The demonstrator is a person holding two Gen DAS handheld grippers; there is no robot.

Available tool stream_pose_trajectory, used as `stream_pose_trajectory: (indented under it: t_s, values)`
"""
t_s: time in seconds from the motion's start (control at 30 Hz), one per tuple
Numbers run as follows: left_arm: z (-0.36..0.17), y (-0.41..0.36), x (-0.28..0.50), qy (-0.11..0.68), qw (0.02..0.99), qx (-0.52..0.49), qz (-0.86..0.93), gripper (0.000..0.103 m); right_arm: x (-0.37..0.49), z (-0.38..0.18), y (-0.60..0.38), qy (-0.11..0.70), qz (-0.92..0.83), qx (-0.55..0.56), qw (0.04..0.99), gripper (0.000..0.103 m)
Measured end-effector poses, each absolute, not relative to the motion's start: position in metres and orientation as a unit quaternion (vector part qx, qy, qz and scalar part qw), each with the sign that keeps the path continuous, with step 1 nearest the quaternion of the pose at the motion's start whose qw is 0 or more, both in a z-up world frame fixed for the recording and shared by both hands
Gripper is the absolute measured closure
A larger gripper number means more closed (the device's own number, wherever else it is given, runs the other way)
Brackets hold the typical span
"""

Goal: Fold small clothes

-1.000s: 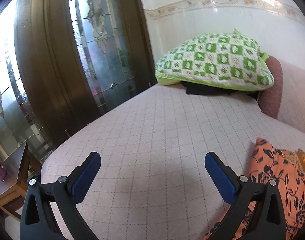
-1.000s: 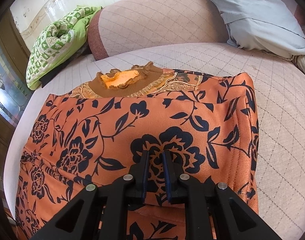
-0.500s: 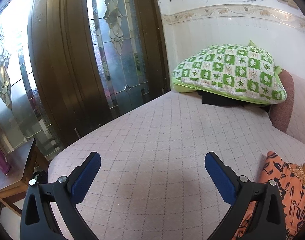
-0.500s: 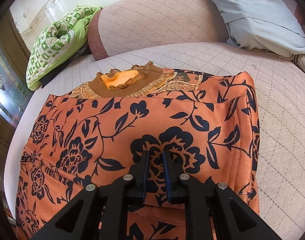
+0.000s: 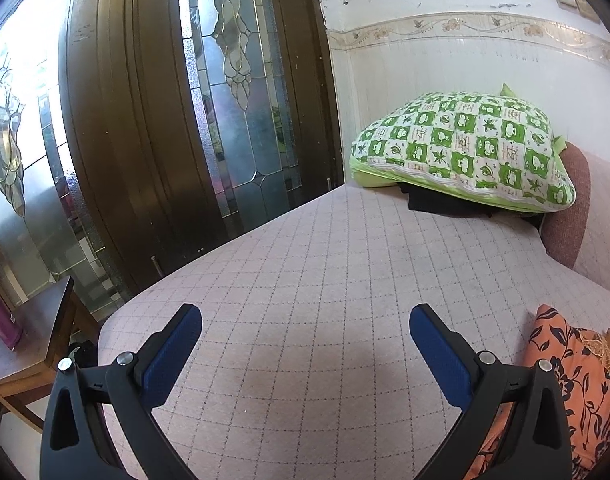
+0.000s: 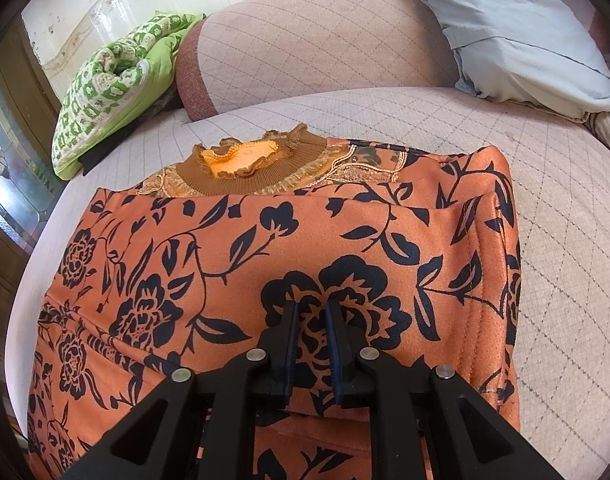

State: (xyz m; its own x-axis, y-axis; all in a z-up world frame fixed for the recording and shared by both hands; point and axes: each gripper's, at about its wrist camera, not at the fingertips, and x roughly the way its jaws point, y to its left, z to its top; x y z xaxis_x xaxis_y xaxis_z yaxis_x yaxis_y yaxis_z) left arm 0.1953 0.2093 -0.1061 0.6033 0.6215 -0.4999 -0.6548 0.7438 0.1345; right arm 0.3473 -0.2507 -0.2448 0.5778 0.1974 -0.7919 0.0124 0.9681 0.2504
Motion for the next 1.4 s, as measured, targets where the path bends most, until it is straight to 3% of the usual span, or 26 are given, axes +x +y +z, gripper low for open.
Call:
stream_pose_trajectory:
  t_s: [0.4,0.7,1.07,1.2,1.4]
  values:
    - [-0.107,0.206,0.196,0.27,0.896,-0.03,0.352,0.0,0.348,-0.246,-0.25,0.456,0.053,0.114,0.881,0.087]
    - [-0.159,0.139,0.247,0.358,0.913,0.024,0.193,0.0,0.345,-0.236,-0.258,0.454,0.048,0.123,0.881,0.087]
    - [-0.189,0.068,0.309,0.392,0.91,0.056,0.12,0.0,0.352,-0.221,-0.315,0.427,-0.01,0.163,0.889,0.087]
    - [-0.226,0.055,0.327,0.453,0.875,0.11,0.132,0.0,0.369,-0.236,-0.341,0.442,-0.019,0.178,0.879,0.087]
    - [-0.212,0.06,0.327,0.438,0.883,0.09,0.142,0.0,0.373,-0.233,-0.363,0.429,-0.021,0.242,0.87,0.087]
